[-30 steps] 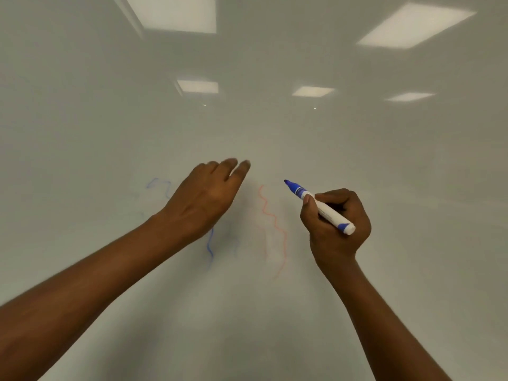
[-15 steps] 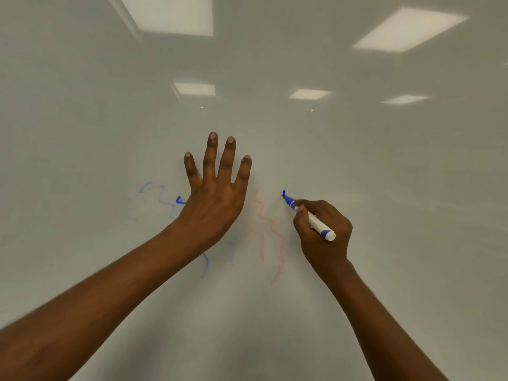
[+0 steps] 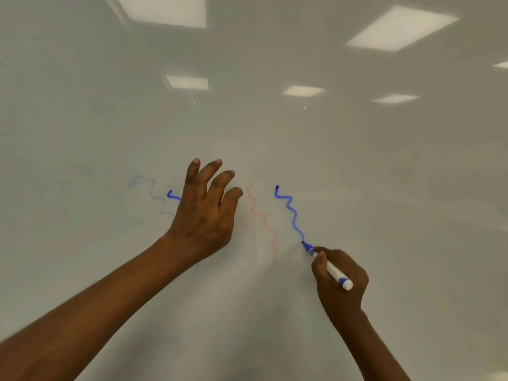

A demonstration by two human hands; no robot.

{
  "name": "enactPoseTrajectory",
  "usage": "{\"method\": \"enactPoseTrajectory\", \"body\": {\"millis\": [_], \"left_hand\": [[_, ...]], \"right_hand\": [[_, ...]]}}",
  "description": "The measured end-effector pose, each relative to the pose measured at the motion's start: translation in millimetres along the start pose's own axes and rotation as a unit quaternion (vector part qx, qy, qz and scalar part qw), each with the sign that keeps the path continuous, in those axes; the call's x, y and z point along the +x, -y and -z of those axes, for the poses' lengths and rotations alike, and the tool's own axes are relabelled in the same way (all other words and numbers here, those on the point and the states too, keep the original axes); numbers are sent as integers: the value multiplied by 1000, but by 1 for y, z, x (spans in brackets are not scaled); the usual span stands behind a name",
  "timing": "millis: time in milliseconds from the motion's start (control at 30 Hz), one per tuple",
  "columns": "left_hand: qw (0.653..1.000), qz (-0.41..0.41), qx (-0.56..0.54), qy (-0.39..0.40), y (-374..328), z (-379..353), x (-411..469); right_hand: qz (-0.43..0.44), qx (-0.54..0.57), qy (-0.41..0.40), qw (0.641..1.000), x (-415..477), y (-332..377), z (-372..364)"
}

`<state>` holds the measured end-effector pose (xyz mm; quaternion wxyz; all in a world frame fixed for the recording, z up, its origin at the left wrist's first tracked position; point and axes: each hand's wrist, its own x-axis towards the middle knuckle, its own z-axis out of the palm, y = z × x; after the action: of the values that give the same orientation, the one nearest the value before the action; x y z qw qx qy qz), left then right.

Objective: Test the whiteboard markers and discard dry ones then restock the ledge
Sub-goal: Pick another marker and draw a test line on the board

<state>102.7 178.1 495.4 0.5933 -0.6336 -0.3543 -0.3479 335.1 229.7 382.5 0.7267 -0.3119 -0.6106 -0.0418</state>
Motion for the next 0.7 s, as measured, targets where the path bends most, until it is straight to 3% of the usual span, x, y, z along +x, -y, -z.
{"method": "enactPoseTrajectory", "body": {"millis": [133,267,433,700], "left_hand": [[999,-2,-20,-26,-6,7,-7],[996,31,-81,-7,-12,17,-21],[987,74,-129,54,-10,25,-42],[994,13,-93,54,-4,40,-45]], "right_hand": [[-90,66,65,992,-2,35,8],[-33,168,75,982,10,94,20],[-54,250,118,960,11,124,12],[-50,289,184,938,1,134,-10]]}}
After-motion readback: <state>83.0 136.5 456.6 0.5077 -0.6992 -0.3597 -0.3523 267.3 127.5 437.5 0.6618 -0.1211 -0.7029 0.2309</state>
